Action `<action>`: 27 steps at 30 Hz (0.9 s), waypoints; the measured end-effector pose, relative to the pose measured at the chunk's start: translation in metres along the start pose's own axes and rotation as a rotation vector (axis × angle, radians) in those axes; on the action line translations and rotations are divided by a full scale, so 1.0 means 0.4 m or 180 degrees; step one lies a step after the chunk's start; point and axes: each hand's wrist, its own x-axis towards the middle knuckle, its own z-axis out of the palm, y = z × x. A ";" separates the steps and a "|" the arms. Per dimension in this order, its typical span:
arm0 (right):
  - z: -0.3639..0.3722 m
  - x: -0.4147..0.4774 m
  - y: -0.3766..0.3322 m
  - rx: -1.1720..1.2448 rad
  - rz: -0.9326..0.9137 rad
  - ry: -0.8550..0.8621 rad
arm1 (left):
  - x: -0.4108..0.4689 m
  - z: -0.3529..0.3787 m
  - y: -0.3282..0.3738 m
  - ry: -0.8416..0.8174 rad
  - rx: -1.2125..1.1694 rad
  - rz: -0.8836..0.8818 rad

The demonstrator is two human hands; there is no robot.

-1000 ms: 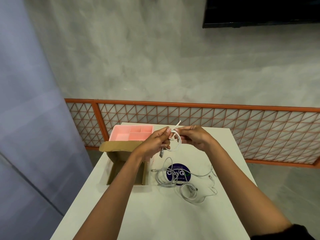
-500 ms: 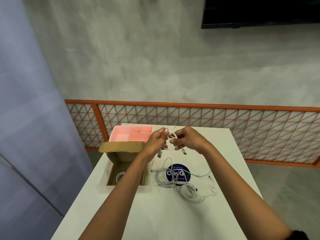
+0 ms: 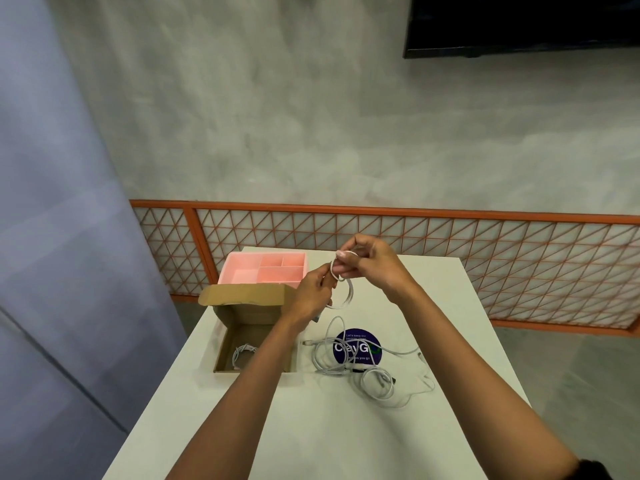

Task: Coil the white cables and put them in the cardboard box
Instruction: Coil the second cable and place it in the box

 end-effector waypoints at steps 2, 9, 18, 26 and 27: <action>0.002 0.000 -0.007 0.0314 0.0062 0.0020 | -0.004 0.007 0.003 0.0006 -0.0029 -0.0096; -0.031 0.008 -0.014 0.1125 0.0268 0.0411 | -0.022 0.009 0.014 0.0045 -0.0077 0.0235; -0.071 0.027 0.033 0.1662 0.0636 0.0851 | -0.025 0.003 0.016 -0.0103 0.0020 0.0473; -0.071 0.033 0.057 0.1930 0.0946 0.0909 | -0.012 0.002 0.010 0.0191 0.0509 0.0810; -0.072 0.031 0.058 0.1808 0.0994 0.0862 | -0.012 0.001 0.012 0.0261 0.0505 0.0846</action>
